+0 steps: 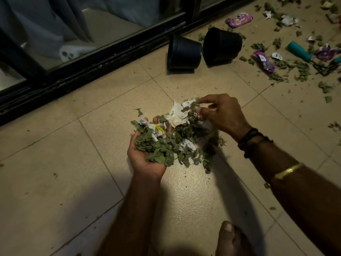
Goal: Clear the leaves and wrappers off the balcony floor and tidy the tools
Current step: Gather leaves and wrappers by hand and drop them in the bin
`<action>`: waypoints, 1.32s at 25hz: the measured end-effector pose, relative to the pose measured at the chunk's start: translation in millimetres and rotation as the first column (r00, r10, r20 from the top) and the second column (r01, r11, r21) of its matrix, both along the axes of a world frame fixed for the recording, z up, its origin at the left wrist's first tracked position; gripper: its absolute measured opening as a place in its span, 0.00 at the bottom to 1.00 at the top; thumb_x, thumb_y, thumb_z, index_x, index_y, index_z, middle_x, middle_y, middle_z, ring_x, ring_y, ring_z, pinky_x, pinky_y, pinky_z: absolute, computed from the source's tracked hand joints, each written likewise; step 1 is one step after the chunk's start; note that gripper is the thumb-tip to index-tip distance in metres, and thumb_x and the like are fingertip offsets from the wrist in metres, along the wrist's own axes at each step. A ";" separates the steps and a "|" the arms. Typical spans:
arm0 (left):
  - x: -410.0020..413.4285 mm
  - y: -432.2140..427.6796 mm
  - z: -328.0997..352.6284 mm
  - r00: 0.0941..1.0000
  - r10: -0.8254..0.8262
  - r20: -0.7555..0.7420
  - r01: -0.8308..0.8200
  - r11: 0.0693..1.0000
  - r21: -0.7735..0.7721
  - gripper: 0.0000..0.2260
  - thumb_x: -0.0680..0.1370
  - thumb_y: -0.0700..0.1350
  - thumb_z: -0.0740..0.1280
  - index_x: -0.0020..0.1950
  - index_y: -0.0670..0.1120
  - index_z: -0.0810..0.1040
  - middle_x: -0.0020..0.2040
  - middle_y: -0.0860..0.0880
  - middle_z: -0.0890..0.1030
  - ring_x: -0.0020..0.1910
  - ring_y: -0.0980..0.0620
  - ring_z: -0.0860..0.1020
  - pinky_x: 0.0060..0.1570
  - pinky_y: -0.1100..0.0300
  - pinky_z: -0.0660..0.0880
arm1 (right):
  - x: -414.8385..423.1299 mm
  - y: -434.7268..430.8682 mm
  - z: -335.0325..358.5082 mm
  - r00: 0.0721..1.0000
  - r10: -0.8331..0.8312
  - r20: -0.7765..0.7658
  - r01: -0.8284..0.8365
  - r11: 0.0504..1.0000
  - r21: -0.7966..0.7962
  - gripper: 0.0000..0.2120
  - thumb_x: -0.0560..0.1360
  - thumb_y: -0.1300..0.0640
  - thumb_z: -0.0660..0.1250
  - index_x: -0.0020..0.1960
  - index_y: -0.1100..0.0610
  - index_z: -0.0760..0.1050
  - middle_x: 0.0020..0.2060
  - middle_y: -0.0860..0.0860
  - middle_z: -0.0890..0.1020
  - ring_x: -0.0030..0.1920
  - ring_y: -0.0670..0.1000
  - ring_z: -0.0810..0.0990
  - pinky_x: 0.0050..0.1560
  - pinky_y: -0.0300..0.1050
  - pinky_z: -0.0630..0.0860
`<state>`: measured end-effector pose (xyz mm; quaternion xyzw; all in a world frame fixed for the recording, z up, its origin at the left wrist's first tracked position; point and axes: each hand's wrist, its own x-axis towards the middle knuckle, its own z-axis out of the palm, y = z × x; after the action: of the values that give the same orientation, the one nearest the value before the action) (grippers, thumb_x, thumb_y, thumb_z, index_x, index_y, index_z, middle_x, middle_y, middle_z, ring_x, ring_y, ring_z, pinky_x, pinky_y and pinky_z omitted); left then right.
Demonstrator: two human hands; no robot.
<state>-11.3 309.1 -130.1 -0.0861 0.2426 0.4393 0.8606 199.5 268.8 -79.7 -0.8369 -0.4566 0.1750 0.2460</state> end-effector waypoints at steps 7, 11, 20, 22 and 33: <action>-14.1 9.3 -2.7 0.997 0.032 -0.073 -0.030 0.999 0.033 0.12 0.82 0.48 0.58 0.52 0.48 0.81 0.57 0.46 0.81 0.55 0.45 0.83 0.66 0.45 0.74 | -25.1 41.5 -28.3 0.851 0.523 -0.034 -0.466 0.724 -0.508 0.53 0.63 0.17 0.59 0.81 0.38 0.49 0.82 0.55 0.52 0.80 0.64 0.53 0.72 0.70 0.60; -16.5 11.4 0.4 0.993 0.081 -0.087 -0.081 0.997 0.009 0.13 0.82 0.48 0.59 0.54 0.47 0.82 0.56 0.44 0.83 0.53 0.45 0.84 0.63 0.44 0.75 | -38.5 4.1 -40.9 0.723 0.685 0.089 -0.483 0.594 -0.643 0.60 0.57 0.15 0.61 0.81 0.36 0.42 0.83 0.53 0.44 0.81 0.64 0.47 0.72 0.72 0.60; -9.4 6.7 -2.3 0.996 0.061 -0.061 -0.062 0.998 -0.013 0.13 0.81 0.48 0.59 0.53 0.46 0.82 0.57 0.44 0.82 0.57 0.46 0.83 0.65 0.44 0.75 | -31.2 -20.6 -59.4 0.819 0.499 0.281 -0.435 0.861 -0.262 0.14 0.79 0.50 0.64 0.62 0.45 0.81 0.52 0.51 0.79 0.53 0.56 0.77 0.44 0.50 0.77; -4.3 8.3 5.9 0.996 0.065 -0.054 -0.067 0.997 -0.030 0.13 0.81 0.48 0.59 0.54 0.46 0.82 0.57 0.44 0.82 0.55 0.46 0.84 0.65 0.44 0.74 | -24.7 -19.5 -60.1 0.902 0.356 0.243 -0.316 0.930 -0.189 0.10 0.77 0.53 0.68 0.57 0.49 0.83 0.47 0.52 0.80 0.48 0.55 0.79 0.43 0.46 0.73; -35.6 -37.1 224.6 0.977 0.136 -0.161 -0.167 0.966 -0.196 0.12 0.80 0.48 0.60 0.52 0.45 0.82 0.56 0.42 0.81 0.57 0.42 0.81 0.72 0.42 0.67 | -69.7 -44.6 157.4 0.332 -0.506 -0.796 0.401 0.840 -0.366 0.20 0.71 0.71 0.75 0.61 0.61 0.82 0.47 0.54 0.86 0.36 0.50 0.85 0.34 0.43 0.83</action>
<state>-46.9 272.1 94.5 -0.1620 0.3425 0.4813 0.7905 129.9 224.2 77.6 -0.7328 -0.0052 0.5215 0.4371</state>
